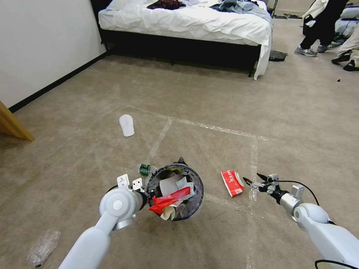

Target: Pick up the trash bin and place the garbage on the floor into it.

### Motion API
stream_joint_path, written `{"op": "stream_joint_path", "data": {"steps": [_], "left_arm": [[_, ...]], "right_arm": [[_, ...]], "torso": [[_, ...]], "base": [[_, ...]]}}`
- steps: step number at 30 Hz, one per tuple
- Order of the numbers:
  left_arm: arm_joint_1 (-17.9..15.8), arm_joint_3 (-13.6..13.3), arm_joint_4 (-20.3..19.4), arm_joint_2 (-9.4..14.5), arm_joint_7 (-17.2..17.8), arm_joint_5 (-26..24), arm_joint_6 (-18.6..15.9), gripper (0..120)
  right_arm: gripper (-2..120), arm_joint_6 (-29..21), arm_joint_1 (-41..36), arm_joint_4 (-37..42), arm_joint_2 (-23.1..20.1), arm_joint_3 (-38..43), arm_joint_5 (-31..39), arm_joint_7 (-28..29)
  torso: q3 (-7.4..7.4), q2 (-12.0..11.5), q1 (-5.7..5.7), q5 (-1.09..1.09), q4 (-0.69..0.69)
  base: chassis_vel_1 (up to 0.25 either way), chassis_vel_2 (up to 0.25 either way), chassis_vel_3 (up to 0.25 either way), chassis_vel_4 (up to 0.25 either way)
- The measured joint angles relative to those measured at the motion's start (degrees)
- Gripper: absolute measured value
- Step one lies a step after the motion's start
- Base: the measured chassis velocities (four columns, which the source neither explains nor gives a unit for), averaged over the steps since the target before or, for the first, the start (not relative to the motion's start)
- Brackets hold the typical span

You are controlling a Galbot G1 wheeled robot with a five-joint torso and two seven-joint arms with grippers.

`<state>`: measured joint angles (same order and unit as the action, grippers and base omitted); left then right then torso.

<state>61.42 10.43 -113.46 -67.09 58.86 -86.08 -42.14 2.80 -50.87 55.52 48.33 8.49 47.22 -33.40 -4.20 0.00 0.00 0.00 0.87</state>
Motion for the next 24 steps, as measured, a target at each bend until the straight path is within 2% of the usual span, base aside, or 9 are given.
{"op": "stream_joint_path", "data": {"steps": [3,7,13,16,19,24], "left_arm": [[0.1,0.0,0.0,-0.2,-0.2,0.3,0.0,0],[0.9,-0.4,0.0,-1.0,-1.2,1.7,0.0,0],[1.3,-0.5,0.0,-1.4,-1.8,2.3,0.0,0],[1.1,-0.6,0.6,-1.7,-2.5,2.6,0.0,0],[0.9,-0.8,0.9,-1.8,-2.9,2.7,0.0,0],[0.9,-1.0,1.0,-1.7,-3.2,2.5,0.0,0]], "right_arm": [[100,-0.9,0.6,-0.5,-0.2,-0.6,0.0,-0.1],[100,-6.8,3.7,-1.5,0.0,-3.0,0.7,-0.3],[100,-11.1,8.9,-4.1,1.7,-6.5,1.3,1.1],[100,-14.8,12.3,-6.8,2.9,-9.1,3.3,4.3],[100,-16.6,13.7,-8.6,3.7,-10.0,5.0,6.5],[100,-18.4,14.6,-10.2,4.4,-10.2,5.7,9.1]], "torso": [[0.00,0.0,0.00,0.00,0.00],[0.01,0.0,0.00,-0.01,0.00],[0.01,0.0,0.00,-0.01,-0.02],[0.00,0.0,0.00,0.00,-0.04],[0.00,0.0,0.00,0.00,0.01],[0.00,0.0,0.00,-0.01,-0.02]], "base": [[0.000,0.000,0.000,0.000],[0.000,0.000,0.000,0.000],[0.000,0.000,0.000,0.000],[0.000,0.000,0.000,0.000],[0.000,0.000,0.000,0.000],[0.000,0.000,0.000,0.000]]}}
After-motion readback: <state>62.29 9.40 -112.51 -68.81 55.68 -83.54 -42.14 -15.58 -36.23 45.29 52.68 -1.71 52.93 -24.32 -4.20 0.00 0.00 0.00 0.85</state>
